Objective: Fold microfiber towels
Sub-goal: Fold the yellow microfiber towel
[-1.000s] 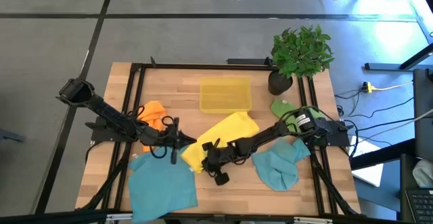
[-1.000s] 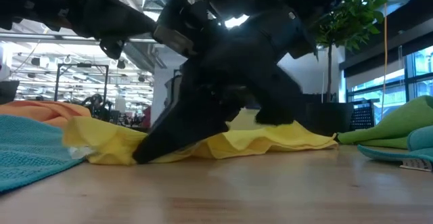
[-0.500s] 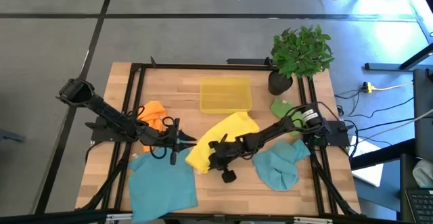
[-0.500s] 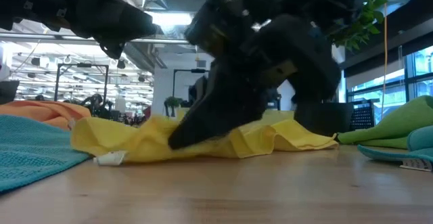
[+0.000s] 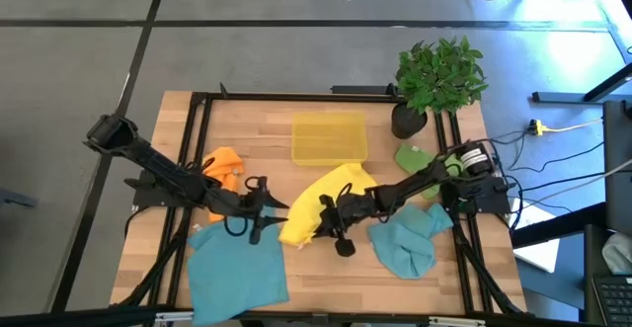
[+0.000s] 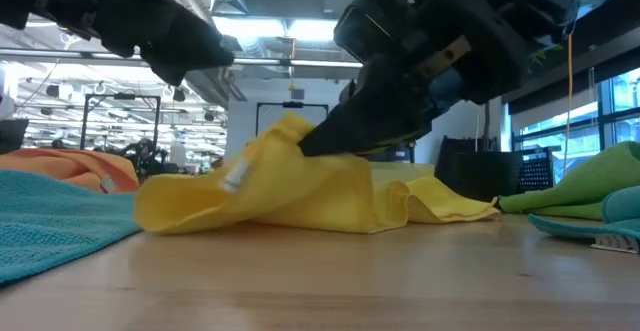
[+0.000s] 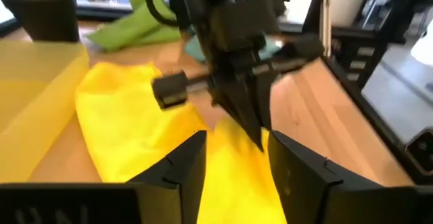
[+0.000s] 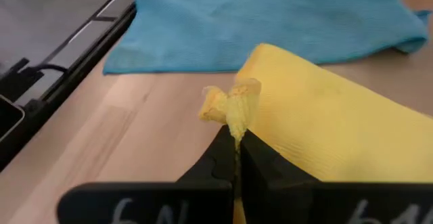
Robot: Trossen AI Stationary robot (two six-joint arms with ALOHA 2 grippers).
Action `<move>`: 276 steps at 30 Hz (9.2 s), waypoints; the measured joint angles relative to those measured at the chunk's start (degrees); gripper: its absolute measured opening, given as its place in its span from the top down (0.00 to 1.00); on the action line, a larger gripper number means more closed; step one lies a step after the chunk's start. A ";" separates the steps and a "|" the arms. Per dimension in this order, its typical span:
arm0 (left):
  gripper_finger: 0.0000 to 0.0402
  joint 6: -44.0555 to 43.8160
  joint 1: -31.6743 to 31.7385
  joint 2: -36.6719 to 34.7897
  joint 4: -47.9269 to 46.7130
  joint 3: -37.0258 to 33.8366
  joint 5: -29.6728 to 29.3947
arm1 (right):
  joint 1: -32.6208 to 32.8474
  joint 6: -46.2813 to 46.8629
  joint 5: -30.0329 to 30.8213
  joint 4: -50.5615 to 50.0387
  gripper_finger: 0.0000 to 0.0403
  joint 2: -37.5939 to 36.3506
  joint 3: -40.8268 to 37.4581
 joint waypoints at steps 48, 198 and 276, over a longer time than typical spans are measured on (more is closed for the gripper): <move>0.49 23.34 -11.76 23.53 -37.12 18.55 -15.97 | -5.45 7.11 -0.02 2.87 0.99 -0.28 -0.60; 1.00 -7.97 -12.19 7.38 -25.38 24.08 4.43 | 16.23 17.31 1.43 -0.67 0.99 -13.05 -7.81; 0.48 -28.24 -0.85 27.51 -13.21 21.91 15.80 | 1.61 18.84 6.08 12.14 0.99 -13.33 -19.22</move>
